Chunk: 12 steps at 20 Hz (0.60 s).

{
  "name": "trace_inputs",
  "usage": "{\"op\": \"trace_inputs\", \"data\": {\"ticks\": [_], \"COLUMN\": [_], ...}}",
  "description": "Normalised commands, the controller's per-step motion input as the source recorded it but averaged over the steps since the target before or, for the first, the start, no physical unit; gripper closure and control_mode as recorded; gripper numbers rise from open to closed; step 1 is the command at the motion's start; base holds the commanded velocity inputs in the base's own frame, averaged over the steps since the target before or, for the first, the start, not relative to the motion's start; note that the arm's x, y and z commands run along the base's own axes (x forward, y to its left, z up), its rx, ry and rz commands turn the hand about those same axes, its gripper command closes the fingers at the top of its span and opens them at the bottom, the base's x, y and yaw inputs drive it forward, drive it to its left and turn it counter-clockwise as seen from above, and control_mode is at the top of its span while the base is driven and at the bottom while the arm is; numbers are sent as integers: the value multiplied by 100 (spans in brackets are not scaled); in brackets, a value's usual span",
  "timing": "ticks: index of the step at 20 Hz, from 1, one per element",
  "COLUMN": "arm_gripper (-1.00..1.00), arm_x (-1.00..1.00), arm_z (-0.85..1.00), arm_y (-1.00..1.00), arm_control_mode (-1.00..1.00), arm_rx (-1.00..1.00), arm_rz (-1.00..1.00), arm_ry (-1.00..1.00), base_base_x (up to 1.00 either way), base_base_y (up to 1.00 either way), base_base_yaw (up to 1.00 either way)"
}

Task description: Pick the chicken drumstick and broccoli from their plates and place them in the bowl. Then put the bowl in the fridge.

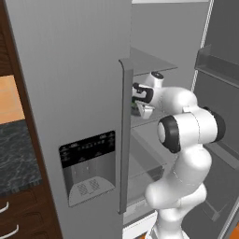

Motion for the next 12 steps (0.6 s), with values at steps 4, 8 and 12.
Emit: {"op": "trace_inputs", "data": {"ticks": [4,8,12], "arm_gripper": [-100,-100,-100], "arm_x": [-31,-64,-64], "arm_z": [4,6,17], "arm_y": [1,2,6], "arm_control_mode": [-100,-100,-100], "arm_rx": [0,0,0], "arm_rz": [0,0,0], "arm_ry": [-19,-29,-25], "base_base_x": [0,0,0], "base_base_y": [0,0,0], "base_base_yaw": [0,0,0]}}
